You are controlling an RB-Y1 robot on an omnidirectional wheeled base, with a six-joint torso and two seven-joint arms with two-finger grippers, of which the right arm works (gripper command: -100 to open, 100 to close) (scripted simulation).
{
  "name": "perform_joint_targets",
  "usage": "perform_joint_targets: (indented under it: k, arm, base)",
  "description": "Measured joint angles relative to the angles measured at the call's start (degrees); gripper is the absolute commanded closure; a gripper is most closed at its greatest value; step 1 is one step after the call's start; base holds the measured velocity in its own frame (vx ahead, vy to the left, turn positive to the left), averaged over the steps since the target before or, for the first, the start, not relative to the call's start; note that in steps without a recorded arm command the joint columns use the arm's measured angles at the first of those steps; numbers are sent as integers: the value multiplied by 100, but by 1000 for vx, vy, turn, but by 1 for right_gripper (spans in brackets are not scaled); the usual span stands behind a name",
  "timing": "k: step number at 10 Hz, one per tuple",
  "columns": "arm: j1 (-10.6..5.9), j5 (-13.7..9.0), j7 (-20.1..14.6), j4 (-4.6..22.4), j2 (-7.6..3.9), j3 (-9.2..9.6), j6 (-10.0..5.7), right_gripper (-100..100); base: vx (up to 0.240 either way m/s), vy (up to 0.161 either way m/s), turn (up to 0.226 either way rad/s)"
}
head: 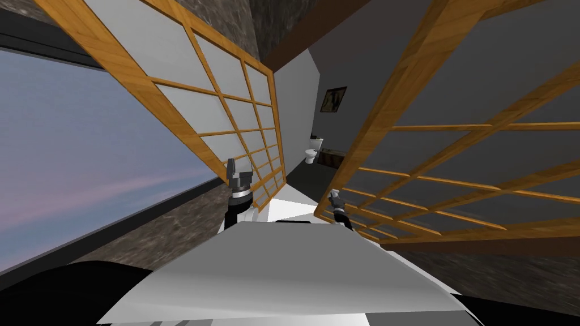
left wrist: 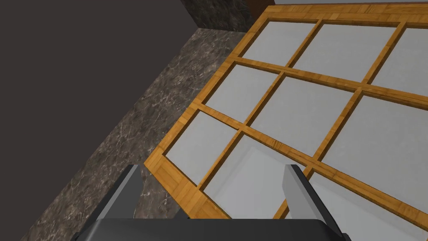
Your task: Pull the door open
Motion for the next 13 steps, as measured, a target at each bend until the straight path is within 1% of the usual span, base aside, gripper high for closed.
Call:
perform_joint_targets:
  k: [1,2,3,4,6,9,11,12,13]
  arm:
    - [44,36,-78,-74,-51,68,14,100]
    - [61,72,-146,-87,-83,136,5,100]
    - [79,83,-160,-74,-69,160,16,100]
    - [104,114,-211,-79,-112,210,-6,100]
    - [169,191,-345,-152,-207,330,-57,100]
    - [302,352,-616,-245,-376,590,-178,100]
    - [349,437,-768,-231,-466,722,-265,100]
    - [372,447,-783,-221,-458,743,-261,100]
    - [384,480,-843,-185,-513,791,-321,100]
  base:
    - [-242,-26,91]
    - [-102,-6,26]
    - [-159,8,70]
    - [-239,-13,83]
    - [-215,-30,93]
    - [-234,-34,79]
    - [-153,-5,28]
    - [-173,-6,101]
    - [-239,-61,112]
